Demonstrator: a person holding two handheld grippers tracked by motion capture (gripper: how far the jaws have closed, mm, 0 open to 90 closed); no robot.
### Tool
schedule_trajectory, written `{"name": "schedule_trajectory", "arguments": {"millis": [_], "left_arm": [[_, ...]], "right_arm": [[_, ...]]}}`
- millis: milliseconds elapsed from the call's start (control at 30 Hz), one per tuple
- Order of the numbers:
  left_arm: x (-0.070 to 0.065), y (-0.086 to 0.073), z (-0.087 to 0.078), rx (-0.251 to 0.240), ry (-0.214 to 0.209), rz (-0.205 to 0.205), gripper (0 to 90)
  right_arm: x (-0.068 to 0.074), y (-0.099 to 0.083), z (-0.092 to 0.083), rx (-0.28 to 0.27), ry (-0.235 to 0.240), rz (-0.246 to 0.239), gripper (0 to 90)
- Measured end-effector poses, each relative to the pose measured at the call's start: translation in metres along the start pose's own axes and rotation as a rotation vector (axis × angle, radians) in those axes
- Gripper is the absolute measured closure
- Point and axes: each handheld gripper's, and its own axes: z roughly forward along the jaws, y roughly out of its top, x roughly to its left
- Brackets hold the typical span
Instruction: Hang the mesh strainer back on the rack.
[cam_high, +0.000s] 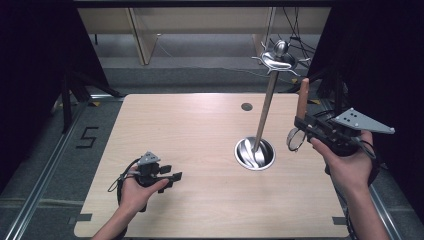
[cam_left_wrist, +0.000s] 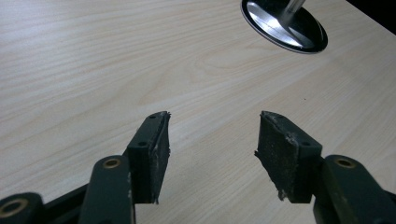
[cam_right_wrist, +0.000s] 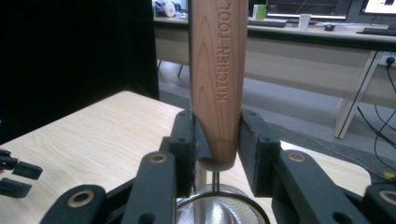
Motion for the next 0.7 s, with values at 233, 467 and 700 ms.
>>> {"name": "schedule_trajectory", "arguments": {"millis": [233,467,700], "left_arm": [[-0.0002,0.0002,-0.0002,0.000,-0.001,-0.002,42.7],[-0.0005,0.0000,0.0004,-0.002,0.000,-0.003,42.8],[-0.0004,-0.0001,0.0004,0.001,0.001,-0.002,42.8]], "right_arm": [[0.0014,0.0027,-0.0001,-0.014,-0.002,0.006,69.3],[-0.0001,0.0063,-0.0003,-0.031,-0.012,-0.009,69.3],[0.0016,0.0092,0.0007,-0.047,-0.010,0.009,69.3]]}}
